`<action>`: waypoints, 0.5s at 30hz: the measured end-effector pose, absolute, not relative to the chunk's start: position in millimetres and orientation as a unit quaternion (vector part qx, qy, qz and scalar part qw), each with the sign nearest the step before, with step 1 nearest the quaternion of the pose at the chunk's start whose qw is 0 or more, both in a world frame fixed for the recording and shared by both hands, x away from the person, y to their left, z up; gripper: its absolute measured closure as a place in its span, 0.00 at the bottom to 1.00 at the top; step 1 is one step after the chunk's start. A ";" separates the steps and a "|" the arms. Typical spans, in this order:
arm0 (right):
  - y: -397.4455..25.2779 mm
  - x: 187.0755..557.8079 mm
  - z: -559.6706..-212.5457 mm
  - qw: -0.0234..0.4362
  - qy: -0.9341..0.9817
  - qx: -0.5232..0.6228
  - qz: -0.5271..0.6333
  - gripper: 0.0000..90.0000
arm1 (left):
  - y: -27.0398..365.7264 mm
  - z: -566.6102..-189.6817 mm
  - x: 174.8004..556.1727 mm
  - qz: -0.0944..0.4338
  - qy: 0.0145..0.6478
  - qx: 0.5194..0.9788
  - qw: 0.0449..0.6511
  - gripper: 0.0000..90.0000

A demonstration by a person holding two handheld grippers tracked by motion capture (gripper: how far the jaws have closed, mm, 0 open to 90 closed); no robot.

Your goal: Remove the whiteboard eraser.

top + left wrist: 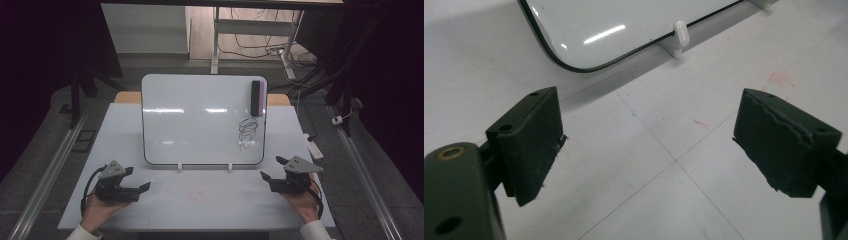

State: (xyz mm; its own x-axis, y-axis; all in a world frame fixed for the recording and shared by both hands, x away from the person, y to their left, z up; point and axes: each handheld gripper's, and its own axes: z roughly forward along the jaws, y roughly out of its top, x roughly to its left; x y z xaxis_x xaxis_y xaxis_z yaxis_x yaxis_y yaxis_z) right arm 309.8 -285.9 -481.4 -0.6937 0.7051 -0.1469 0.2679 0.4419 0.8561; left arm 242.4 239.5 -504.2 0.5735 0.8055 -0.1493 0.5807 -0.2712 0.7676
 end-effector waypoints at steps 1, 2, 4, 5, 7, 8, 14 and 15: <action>-285.5 310.1 -481.9 0.250 0.811 0.301 0.434 0.24 | 239.4 -504.3 242.6 0.136 0.441 0.786 0.412 0.15; -285.1 310.4 -482.5 0.250 0.812 0.301 0.433 0.24 | 239.2 -504.5 242.7 0.136 0.441 0.786 0.412 0.15; -284.7 310.6 -483.6 0.248 0.814 0.301 0.431 0.24 | 238.9 -505.1 242.9 0.134 0.440 0.787 0.410 0.15; -284.6 310.5 -484.1 0.248 0.814 0.301 0.430 0.24 | 238.3 -505.5 242.9 0.132 0.440 0.788 0.409 0.15; -284.8 310.5 -484.6 0.249 0.815 0.300 0.429 0.24 | 238.0 -505.5 242.7 0.131 0.440 0.788 0.409 0.15; -284.6 310.3 -484.6 0.248 0.814 0.301 0.430 0.24 | 237.8 -505.4 242.5 0.132 0.440 0.788 0.409 0.15; -283.9 309.5 -483.6 0.251 0.814 0.300 0.430 0.25 | 237.8 -505.4 242.4 0.130 0.438 0.789 0.410 0.15; -283.8 309.6 -483.8 0.250 0.814 0.300 0.431 0.25 | 237.9 -505.5 242.5 0.131 0.438 0.790 0.409 0.15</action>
